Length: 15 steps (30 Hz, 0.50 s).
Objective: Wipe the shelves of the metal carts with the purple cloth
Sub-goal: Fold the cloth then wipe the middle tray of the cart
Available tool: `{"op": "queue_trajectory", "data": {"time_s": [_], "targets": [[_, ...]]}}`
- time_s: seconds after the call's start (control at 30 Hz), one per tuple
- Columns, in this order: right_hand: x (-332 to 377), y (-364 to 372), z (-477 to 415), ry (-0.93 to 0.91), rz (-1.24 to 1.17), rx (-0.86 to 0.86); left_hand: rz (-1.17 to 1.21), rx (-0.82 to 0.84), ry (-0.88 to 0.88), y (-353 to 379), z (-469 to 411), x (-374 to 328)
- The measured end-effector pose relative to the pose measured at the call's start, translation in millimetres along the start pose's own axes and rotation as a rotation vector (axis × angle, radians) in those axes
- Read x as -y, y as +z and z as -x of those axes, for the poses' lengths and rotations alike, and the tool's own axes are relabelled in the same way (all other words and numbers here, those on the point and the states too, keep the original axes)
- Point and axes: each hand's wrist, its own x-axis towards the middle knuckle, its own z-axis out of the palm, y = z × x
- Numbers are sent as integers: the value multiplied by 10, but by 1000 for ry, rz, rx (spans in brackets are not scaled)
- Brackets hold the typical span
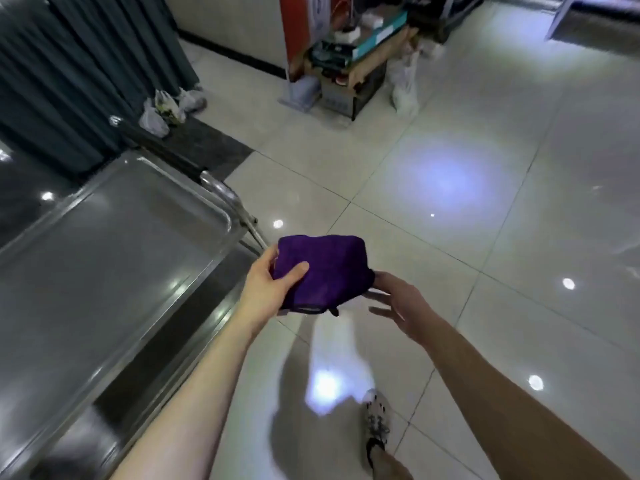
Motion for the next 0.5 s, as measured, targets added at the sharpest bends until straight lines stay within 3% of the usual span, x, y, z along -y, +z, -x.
{"op": "queue_trajectory", "data": {"time_s": [0.13,0.27,0.43,0.5], "targets": [[497,-370,-391,-39,321,-59,-247,-46,90,82,-573,-417],[1118,-157,-811,-271,543,-30,-476,-73,185,80,-1113,-658],[2158,405,-1726,-516,767,133,-566,37,149,-68,-2206,-907],[2581,605,-2134,-518,876,226,-598,113,140,-99,-2701,-1007]]}}
